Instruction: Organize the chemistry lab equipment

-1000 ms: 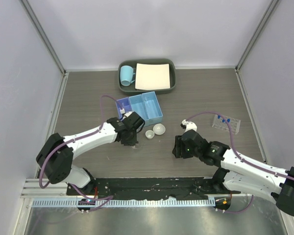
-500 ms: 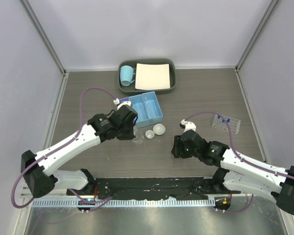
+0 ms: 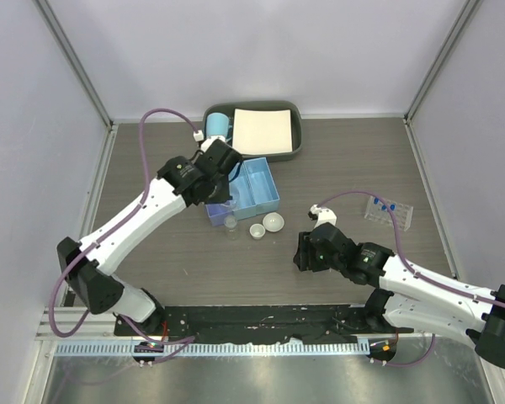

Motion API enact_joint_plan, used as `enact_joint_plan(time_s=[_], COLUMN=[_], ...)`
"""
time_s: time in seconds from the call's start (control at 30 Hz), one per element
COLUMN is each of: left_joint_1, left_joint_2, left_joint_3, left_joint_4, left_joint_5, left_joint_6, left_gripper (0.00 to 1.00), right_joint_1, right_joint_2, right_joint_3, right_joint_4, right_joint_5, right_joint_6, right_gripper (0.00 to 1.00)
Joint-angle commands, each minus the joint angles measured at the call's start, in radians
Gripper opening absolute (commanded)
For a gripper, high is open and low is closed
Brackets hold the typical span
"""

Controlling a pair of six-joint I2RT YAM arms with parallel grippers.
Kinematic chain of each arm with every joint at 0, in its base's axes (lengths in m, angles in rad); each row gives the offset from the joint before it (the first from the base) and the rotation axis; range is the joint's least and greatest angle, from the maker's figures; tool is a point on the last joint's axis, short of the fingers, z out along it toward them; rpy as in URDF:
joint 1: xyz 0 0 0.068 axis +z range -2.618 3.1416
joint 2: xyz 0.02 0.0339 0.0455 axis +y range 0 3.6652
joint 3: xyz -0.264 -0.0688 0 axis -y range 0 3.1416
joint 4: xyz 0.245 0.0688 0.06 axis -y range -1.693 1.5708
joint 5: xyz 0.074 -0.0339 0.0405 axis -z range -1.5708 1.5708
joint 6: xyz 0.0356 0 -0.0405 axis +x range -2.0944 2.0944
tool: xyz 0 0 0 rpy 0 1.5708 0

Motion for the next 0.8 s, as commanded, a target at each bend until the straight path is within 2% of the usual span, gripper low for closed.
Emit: enact_joint_plan(time_s=[0.0, 0.2, 0.5, 0.77], left_joint_1=[0.104, 0.259, 0.298, 0.330], left_joint_2=[0.020, 0.060, 0.161, 0.200], left_joint_3=[-0.024, -0.084, -0.091, -0.163], left_joint_4=[0.040, 0.138, 0.210, 0.290], left_joint_5=[0.029, 0.148, 0.209, 0.258], left_joint_6=[0.041, 0.053, 0.054, 0.037], left_gripper=[0.00, 0.00, 0.00, 0.00], right_joint_1=[0.008, 0.008, 0.011, 0.012], right_joint_2=[-0.015, -0.023, -0.028, -0.046], right_joint_3=[0.025, 0.025, 0.002, -0.013], right_joint_4=[0.023, 0.022, 0.039, 0.030], right_joint_5=[0.021, 0.016, 0.012, 0.015], right_joint_6=[0.020, 0.023, 0.026, 0.028], right_gripper=[0.52, 0.52, 0.52, 0.52])
